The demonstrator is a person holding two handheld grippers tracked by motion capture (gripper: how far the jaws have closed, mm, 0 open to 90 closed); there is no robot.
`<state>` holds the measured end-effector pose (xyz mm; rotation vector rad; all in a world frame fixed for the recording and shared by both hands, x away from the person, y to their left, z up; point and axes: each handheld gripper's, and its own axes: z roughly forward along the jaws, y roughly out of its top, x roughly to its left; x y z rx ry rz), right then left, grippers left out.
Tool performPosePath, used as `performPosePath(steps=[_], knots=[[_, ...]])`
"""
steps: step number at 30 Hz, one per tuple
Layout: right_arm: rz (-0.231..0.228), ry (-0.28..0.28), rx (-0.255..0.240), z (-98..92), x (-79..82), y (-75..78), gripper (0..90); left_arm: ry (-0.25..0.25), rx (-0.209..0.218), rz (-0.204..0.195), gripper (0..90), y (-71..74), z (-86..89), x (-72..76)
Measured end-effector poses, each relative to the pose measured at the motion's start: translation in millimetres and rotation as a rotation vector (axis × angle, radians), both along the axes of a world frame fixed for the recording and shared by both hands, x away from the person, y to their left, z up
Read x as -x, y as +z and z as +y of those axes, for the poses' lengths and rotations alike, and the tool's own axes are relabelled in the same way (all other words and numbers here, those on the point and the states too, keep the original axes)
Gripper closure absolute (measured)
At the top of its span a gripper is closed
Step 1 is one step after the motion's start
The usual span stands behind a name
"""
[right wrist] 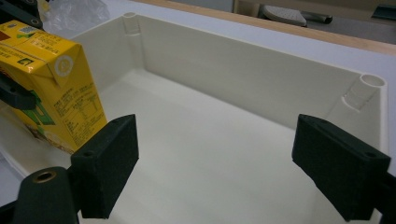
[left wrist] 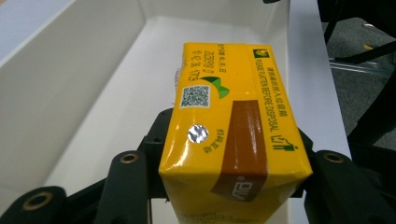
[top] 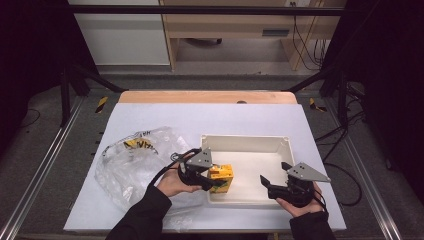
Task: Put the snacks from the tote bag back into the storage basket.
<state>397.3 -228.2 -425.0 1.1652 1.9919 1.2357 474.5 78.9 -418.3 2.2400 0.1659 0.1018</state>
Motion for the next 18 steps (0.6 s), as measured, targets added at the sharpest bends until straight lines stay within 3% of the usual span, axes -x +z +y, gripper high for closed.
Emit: performPosePath(steps=[7, 18], knots=[[0.005, -0.002, -0.004, 0.2, 0.3, 0.0, 14.9, -0.023, -0.022, -0.008, 50.1, -3.4, -1.8, -0.7], [0.002, -0.001, -0.001, 0.2, -0.1, -0.4, 14.8, -0.024, -0.018, 0.004, 49.5, -4.5, 1.2, -1.8]])
